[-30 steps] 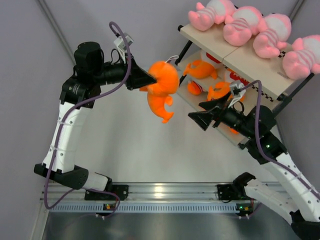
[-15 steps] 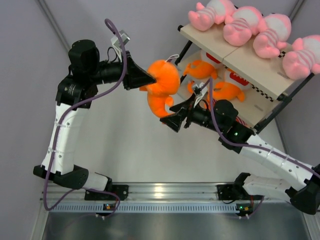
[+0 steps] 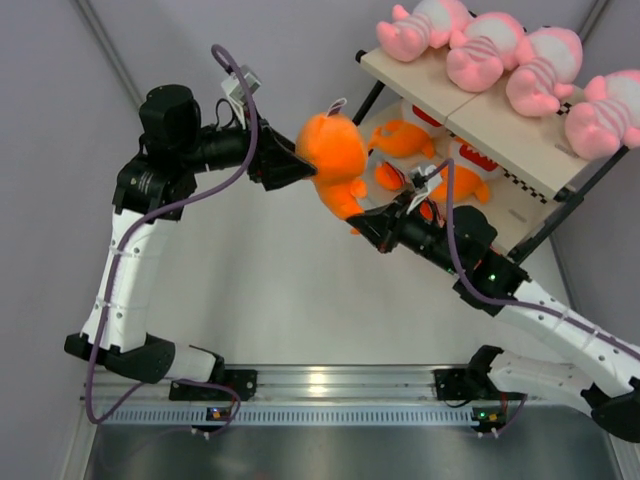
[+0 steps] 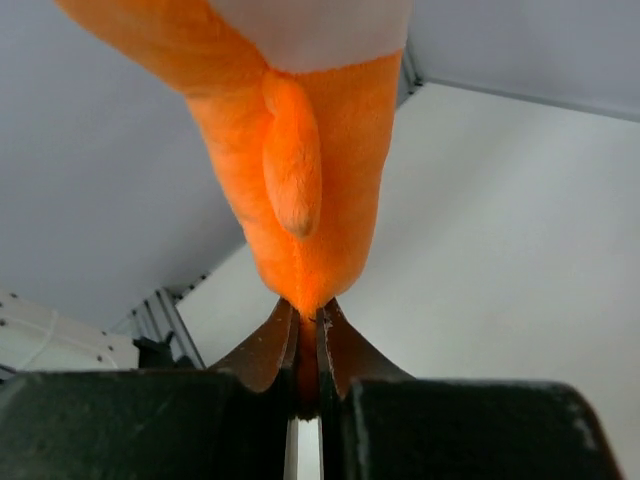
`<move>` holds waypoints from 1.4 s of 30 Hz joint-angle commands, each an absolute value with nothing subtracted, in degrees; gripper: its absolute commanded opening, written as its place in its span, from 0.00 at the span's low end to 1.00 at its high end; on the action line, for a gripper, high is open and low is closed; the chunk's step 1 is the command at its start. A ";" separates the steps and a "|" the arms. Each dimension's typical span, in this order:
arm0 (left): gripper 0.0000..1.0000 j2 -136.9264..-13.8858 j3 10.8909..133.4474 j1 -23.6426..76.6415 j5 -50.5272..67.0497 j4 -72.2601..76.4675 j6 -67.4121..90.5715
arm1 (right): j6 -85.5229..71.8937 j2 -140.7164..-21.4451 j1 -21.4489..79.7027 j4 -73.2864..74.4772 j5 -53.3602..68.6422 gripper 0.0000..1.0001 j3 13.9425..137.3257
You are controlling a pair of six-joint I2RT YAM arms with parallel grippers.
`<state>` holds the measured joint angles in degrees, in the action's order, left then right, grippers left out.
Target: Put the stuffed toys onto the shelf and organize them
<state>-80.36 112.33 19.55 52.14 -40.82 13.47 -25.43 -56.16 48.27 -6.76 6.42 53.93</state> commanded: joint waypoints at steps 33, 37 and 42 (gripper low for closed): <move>0.98 -62.75 83.49 32.60 27.95 -57.66 -43.16 | 6.24 -73.12 59.94 62.93 -18.63 0.00 97.64; 0.98 -64.60 86.83 35.94 28.13 -57.48 -39.82 | 5.89 -76.11 61.43 61.70 -16.97 0.00 100.81; 0.98 -66.71 89.99 36.74 21.55 -57.48 -40.87 | 10.10 -75.15 65.91 58.45 -15.39 0.00 99.15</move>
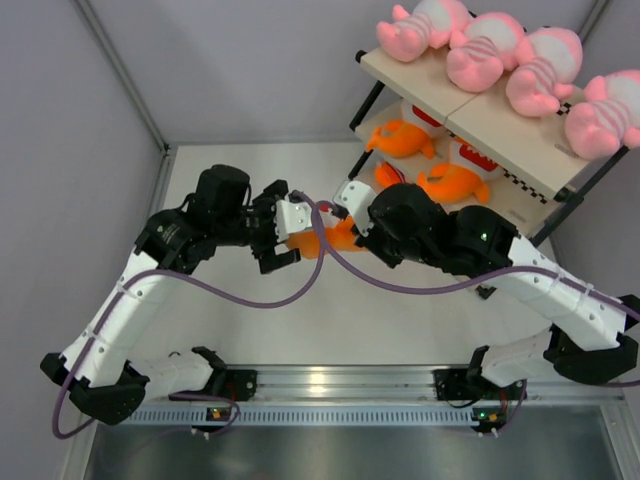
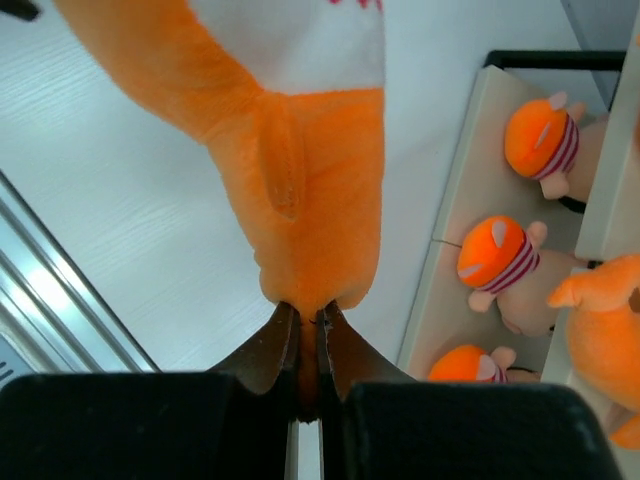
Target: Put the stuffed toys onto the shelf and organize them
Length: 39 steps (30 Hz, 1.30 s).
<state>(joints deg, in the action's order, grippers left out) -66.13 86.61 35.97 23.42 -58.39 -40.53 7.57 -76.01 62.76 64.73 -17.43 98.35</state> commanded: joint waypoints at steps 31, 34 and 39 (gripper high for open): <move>0.00 -69.08 104.59 37.00 42.45 -54.05 -26.64 | 14.49 -44.12 66.09 22.08 -3.35 0.86 74.36; 0.00 -69.17 104.77 37.00 42.80 -54.05 -26.37 | 15.73 -45.52 66.18 17.42 -1.24 0.87 74.00; 0.00 -68.91 104.50 37.00 43.07 -53.96 -26.28 | 16.35 -49.04 66.18 16.61 3.25 0.89 76.20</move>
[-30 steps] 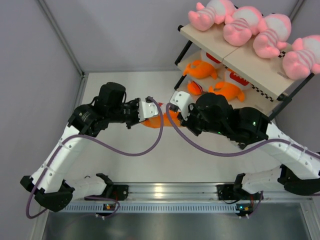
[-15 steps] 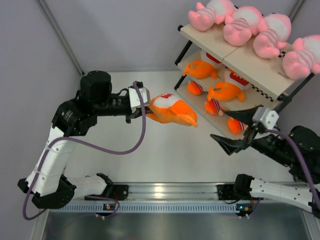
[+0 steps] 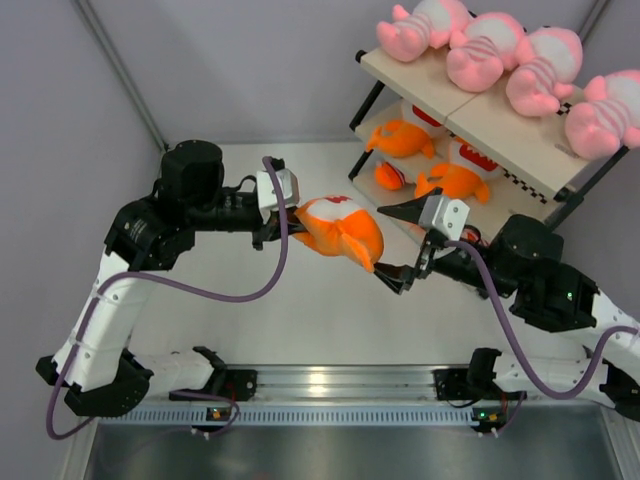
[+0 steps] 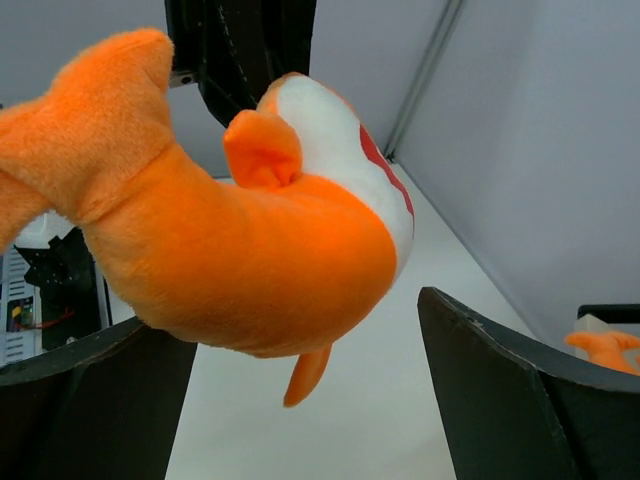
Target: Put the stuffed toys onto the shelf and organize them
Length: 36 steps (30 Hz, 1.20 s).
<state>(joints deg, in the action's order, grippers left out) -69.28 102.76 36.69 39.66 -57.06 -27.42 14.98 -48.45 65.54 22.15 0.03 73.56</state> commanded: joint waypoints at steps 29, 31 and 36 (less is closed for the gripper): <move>0.98 -61.79 88.68 36.83 7.38 -53.79 -30.94 | 24.96 -66.36 66.89 70.73 -39.72 0.00 112.67; 0.98 -62.31 88.77 36.91 7.64 -53.79 -31.11 | 23.47 -65.13 66.97 72.24 -39.38 0.00 112.59; 0.98 -63.63 89.03 36.91 8.61 -53.79 -31.20 | 16.37 -62.15 66.88 78.99 -44.20 0.00 110.75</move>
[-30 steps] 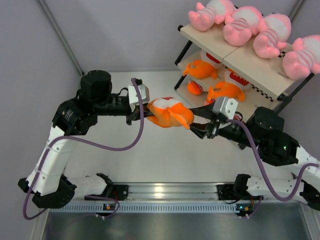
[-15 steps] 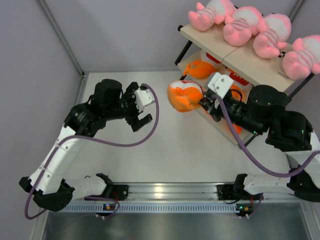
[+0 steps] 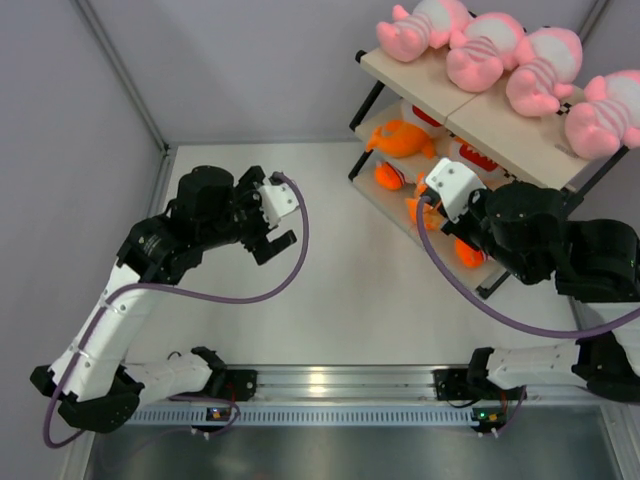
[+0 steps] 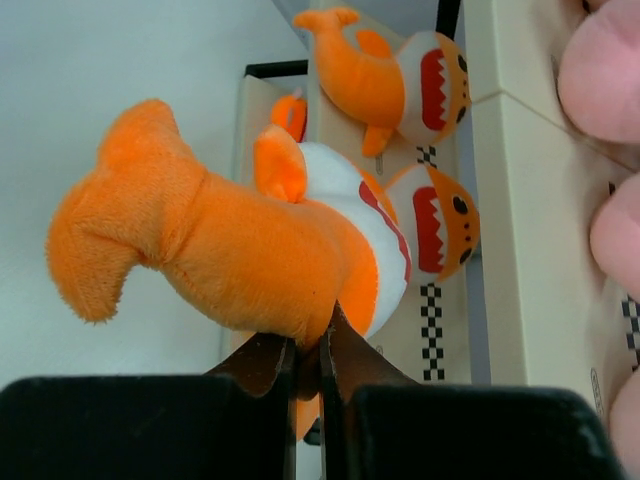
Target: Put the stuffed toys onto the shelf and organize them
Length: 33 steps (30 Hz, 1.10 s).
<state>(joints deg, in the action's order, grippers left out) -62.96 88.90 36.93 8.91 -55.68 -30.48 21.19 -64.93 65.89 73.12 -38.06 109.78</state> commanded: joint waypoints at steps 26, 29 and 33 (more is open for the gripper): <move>0.98 -65.04 90.79 37.00 9.84 -53.88 -31.73 | 21.61 -59.85 61.44 83.59 -64.60 0.00 87.20; 0.98 -65.30 91.49 36.91 10.02 -53.88 -31.64 | 24.25 -59.51 59.25 82.44 -64.69 0.00 84.20; 0.98 -65.13 92.20 37.00 10.11 -53.96 -31.90 | 32.94 -55.38 55.48 72.56 -63.20 0.00 77.99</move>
